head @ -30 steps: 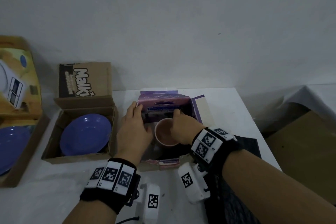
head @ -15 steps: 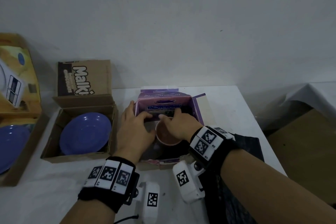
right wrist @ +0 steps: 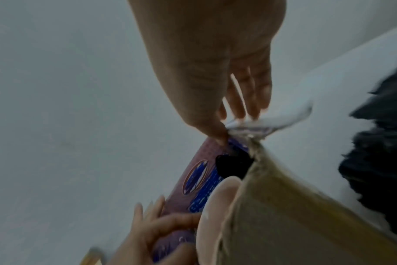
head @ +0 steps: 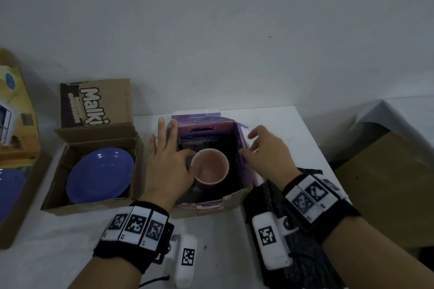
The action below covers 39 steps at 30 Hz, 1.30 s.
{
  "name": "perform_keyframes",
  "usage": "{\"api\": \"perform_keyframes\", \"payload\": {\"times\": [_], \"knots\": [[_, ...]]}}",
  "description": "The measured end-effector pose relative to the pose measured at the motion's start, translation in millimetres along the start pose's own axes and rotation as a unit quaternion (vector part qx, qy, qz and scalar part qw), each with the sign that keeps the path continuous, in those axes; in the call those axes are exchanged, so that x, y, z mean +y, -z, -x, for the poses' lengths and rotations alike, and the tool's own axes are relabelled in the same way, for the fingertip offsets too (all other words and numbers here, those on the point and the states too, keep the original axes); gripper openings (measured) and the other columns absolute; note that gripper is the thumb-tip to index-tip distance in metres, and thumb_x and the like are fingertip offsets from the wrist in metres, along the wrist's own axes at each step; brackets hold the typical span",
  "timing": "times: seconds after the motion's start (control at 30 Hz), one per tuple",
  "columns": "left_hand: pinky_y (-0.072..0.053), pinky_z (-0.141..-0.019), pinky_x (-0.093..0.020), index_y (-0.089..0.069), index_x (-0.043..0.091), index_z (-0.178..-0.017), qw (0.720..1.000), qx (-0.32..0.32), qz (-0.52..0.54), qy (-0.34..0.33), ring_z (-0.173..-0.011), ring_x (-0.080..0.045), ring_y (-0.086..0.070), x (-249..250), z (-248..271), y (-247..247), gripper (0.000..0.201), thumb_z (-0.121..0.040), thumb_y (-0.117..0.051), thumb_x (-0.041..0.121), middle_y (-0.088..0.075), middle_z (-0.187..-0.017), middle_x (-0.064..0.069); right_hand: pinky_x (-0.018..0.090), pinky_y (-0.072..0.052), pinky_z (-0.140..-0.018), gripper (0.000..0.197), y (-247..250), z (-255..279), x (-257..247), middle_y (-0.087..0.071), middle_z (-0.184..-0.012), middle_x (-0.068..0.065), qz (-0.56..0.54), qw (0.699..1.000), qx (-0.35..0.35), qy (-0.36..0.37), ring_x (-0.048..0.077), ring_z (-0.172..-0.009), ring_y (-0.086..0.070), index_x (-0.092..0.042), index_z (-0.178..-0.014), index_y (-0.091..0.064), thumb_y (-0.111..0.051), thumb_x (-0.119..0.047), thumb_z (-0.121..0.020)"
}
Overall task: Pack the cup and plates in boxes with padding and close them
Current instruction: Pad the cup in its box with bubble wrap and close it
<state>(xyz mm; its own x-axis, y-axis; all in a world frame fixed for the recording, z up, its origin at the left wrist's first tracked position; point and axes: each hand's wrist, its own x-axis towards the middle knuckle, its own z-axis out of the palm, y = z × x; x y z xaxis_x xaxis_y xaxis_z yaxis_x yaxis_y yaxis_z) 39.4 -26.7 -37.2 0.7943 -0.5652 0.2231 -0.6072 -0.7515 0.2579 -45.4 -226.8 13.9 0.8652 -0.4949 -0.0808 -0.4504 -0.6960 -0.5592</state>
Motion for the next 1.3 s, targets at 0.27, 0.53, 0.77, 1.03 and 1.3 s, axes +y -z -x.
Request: {"api": "perform_keyframes", "payload": {"times": [0.27, 0.53, 0.77, 1.03, 1.3], "knots": [[0.004, -0.116, -0.056, -0.070, 0.034, -0.109, 0.999, -0.041, -0.027, 0.000, -0.143, -0.033, 0.023, 0, -3, 5, 0.027, -0.087, -0.058, 0.044, 0.004, -0.160, -0.009, 0.028, -0.051, -0.071, 0.009, -7, -2, 8, -0.065, -0.081, -0.001, -0.113, 0.993, 0.007, -0.024, 0.017, -0.079, -0.062, -0.019, -0.085, -0.064, -0.069, -0.027, -0.083], [-0.001, -0.114, -0.059, -0.061, 0.026, -0.118, 1.000, -0.013, -0.009, 0.006, -0.147, -0.032, 0.004, 5, -1, 6, 0.038, -0.080, -0.064, 0.021, -0.019, -0.158, -0.009, 0.032, -0.051, -0.074, 0.026, 4, 17, 48, -0.067, -0.081, -0.003, -0.097, 0.994, 0.033, -0.042, 0.019, -0.078, -0.065, -0.017, -0.082, -0.061, -0.054, -0.041, -0.091], [-0.018, -0.116, -0.052, -0.043, 0.015, -0.138, 0.991, -0.007, 0.113, 0.075, -0.147, -0.029, -0.003, 4, 0, 5, 0.059, -0.083, -0.064, 0.017, -0.012, -0.159, -0.007, 0.040, -0.049, -0.087, 0.070, -13, 54, 89, -0.045, -0.122, 0.009, 0.152, 0.966, -0.131, -0.164, 0.030, -0.111, -0.052, -0.013, -0.122, -0.041, -0.066, -0.058, -0.075], [-0.025, -0.114, -0.047, -0.046, 0.012, -0.136, 0.989, 0.008, 0.124, 0.078, -0.147, -0.024, -0.009, 4, 3, 4, 0.054, -0.084, -0.063, 0.013, -0.014, -0.159, -0.004, 0.034, -0.044, -0.075, 0.022, -5, 58, 90, -0.057, -0.111, 0.014, 0.082, 0.986, -0.019, -0.147, 0.032, -0.097, -0.057, -0.006, -0.111, -0.044, -0.044, -0.014, -0.090], [-0.026, -0.111, -0.031, -0.052, 0.017, -0.127, 0.941, 0.125, 0.302, 0.089, -0.139, -0.016, -0.029, 4, 5, 9, 0.033, -0.098, -0.046, 0.030, -0.045, -0.144, -0.005, 0.013, -0.028, -0.067, 0.023, 49, 38, 9, -0.045, -0.111, 0.018, -0.079, 0.946, 0.305, 0.076, 0.012, -0.072, -0.037, 0.007, -0.113, -0.050, -0.042, 0.001, -0.092]]}}
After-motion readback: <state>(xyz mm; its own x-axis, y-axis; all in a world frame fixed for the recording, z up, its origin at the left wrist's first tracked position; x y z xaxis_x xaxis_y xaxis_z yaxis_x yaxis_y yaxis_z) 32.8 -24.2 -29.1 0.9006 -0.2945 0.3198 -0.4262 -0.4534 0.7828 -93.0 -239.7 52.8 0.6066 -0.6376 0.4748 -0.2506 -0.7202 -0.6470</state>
